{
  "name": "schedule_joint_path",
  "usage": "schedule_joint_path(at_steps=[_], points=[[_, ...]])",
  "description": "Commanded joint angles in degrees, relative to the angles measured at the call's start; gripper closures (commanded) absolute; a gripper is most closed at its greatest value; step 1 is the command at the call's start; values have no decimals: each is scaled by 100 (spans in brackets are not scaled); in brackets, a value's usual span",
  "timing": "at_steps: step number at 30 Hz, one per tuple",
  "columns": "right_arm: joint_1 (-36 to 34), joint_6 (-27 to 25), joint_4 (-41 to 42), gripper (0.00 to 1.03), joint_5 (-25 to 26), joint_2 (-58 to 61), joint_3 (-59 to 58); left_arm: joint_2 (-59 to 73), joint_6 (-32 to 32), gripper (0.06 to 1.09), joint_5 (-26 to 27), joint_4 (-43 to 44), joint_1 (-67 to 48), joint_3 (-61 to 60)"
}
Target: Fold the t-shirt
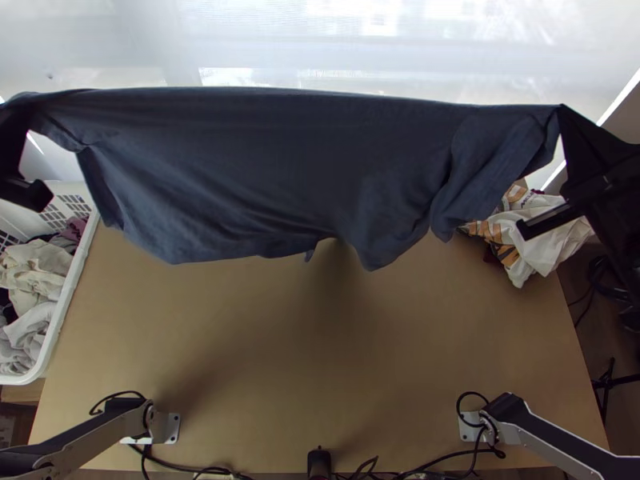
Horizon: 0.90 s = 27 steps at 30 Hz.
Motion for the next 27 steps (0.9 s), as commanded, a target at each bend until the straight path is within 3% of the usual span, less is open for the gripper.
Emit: schedule_joint_path(at_steps=[1,8,11,16,19,22,27], points=[[390,-219,209,100,-9,-324,255,-710,-21,105,-246,162,9,154],[452,-69,-125,100,-9,-851,247,-1255,50,105,-237,-304,9,127],[443,247,-547,100,-9,-1045,159,-1281,50,105,-220,-796,9,31],[417,854,-1031,100,-9,-1695,-931,-1369,50,105,132,-1315,-9,-804],[399,1170,-1040,100,0,-1933,-1678,-1492,94,105,448,-1526,-79,-1903],[399,1381,-635,100,0,-2012,-2504,-1571,120,105,642,-1367,-176,-3318],[320,1399,586,100,0,-1651,-3726,-1475,76,105,589,-119,-554,-4979]])
